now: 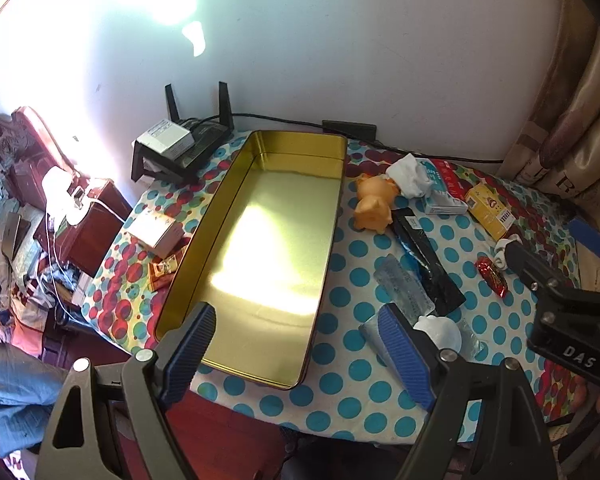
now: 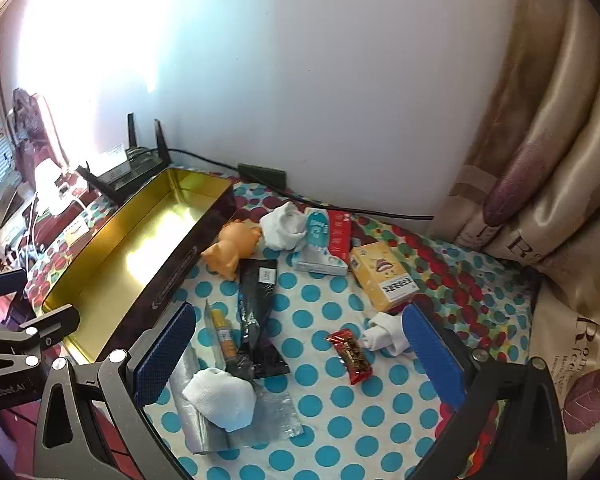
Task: Organize objects
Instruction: 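Grasp the black labeled packet with the right gripper while the left tool waits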
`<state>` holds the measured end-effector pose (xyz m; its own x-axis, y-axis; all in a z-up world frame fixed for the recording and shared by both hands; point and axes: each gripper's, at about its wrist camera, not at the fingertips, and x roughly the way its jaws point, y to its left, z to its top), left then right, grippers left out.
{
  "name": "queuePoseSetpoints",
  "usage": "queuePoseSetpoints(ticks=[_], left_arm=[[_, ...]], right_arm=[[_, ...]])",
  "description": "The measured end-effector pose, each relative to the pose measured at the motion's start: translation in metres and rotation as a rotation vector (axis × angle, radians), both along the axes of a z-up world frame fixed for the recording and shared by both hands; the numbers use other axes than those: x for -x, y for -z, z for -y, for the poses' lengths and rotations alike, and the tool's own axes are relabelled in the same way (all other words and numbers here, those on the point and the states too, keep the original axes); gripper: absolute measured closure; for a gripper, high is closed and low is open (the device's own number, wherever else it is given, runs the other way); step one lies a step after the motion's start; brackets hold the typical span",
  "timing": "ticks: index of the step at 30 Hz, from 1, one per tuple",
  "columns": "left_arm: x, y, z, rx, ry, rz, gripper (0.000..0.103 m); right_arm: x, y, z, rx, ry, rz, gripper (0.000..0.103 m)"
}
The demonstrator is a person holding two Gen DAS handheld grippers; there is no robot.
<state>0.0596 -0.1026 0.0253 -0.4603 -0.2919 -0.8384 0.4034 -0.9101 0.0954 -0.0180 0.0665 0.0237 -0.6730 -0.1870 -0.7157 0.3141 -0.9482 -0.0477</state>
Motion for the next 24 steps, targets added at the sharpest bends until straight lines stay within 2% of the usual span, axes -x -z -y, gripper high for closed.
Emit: queuePoseSetpoints(ticks=[5,9,10,11,13,15,17,19,24], left_arm=[[-0.008,0.001,0.010,-0.018,-0.046,0.004,0.017],[-0.015,0.000,0.014,-0.007,-0.066,0.000,0.017],[-0.016,-0.001,0.015,-0.006,-0.069,0.000,0.017],[-0.017,-0.001,0.015,-0.003,-0.070,0.001,0.017],[-0.020,-0.002,0.016,0.002,-0.074,0.000,0.017],[-0.022,-0.002,0.017,0.006,-0.079,0.000,0.017],[-0.023,-0.002,0.018,0.008,-0.085,0.003,0.017],[-0.024,-0.002,0.020,0.007,-0.098,0.007,0.017],[-0.026,0.002,0.023,0.004,-0.126,0.018,0.017]], right_arm=[[0.006,0.011,0.015,-0.082,-0.044,-0.014,0.000],[0.024,0.030,0.026,-0.111,-0.072,0.033,0.001],[0.030,0.036,0.030,-0.106,-0.086,0.057,0.005],[0.035,0.041,0.032,-0.090,-0.102,0.073,0.012],[0.047,0.055,0.038,-0.073,-0.131,0.134,0.048],[0.059,0.069,0.042,-0.046,-0.151,0.199,0.065],[0.072,0.088,0.047,-0.027,-0.155,0.288,0.065],[0.076,0.097,0.051,0.003,-0.165,0.329,0.062],[0.083,0.113,0.062,-0.049,-0.160,0.358,0.060]])
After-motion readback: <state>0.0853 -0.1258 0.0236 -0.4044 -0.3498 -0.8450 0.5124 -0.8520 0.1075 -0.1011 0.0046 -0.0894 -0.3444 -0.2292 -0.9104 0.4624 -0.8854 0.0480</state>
